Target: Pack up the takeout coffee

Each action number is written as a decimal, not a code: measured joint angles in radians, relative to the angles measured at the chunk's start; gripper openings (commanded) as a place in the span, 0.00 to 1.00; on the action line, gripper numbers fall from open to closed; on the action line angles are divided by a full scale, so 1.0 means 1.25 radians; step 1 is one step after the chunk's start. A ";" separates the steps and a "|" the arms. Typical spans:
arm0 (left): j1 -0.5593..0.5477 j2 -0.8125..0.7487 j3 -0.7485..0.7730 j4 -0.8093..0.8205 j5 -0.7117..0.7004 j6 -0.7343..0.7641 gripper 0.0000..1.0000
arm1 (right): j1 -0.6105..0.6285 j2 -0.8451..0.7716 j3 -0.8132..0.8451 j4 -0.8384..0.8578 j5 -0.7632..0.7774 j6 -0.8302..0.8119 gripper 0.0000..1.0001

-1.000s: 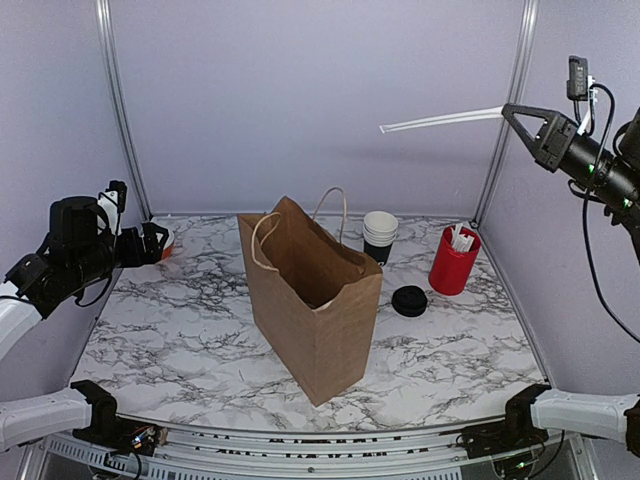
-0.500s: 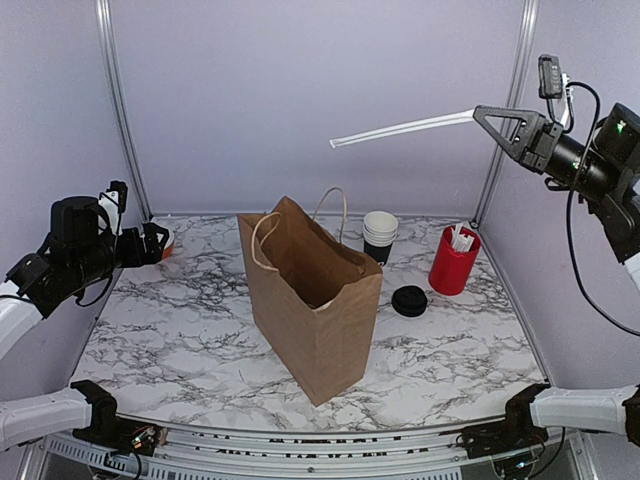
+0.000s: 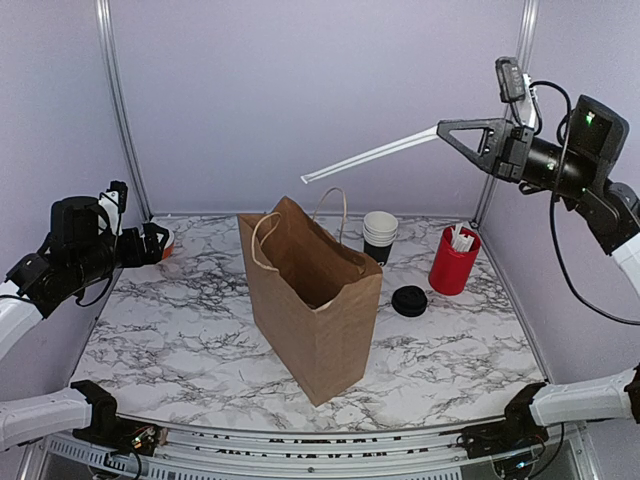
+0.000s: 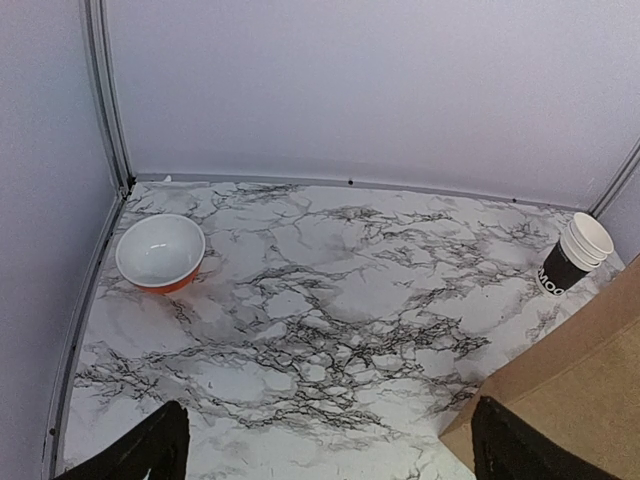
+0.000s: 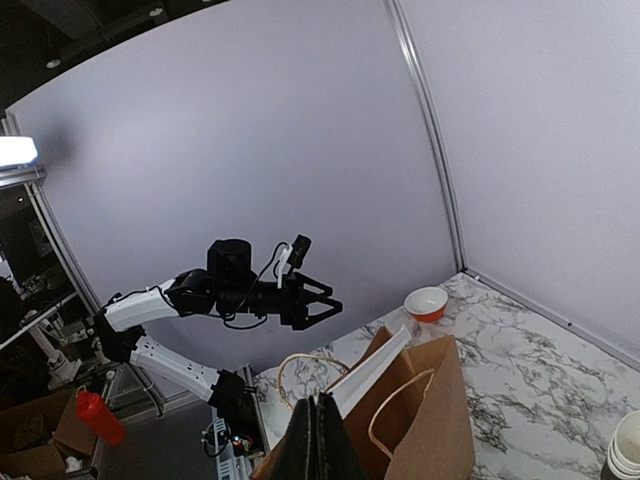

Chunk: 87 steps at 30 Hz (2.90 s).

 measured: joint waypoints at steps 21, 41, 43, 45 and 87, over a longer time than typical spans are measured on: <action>0.000 0.000 0.000 0.000 0.000 0.000 0.99 | 0.176 0.059 0.062 -0.192 0.215 -0.108 0.00; 0.000 0.000 0.000 0.000 0.000 0.000 0.99 | 0.369 0.208 0.136 -0.322 0.421 -0.162 0.00; 0.000 0.000 0.000 0.000 0.000 0.000 0.99 | 0.369 0.216 0.138 -0.333 0.428 -0.164 0.00; 0.000 0.000 0.000 0.000 0.000 0.000 0.99 | 0.373 0.222 0.138 -0.341 0.435 -0.165 0.00; 0.000 0.011 0.000 0.000 0.000 0.000 0.99 | 0.349 -0.002 -0.185 -0.266 0.728 -0.150 1.00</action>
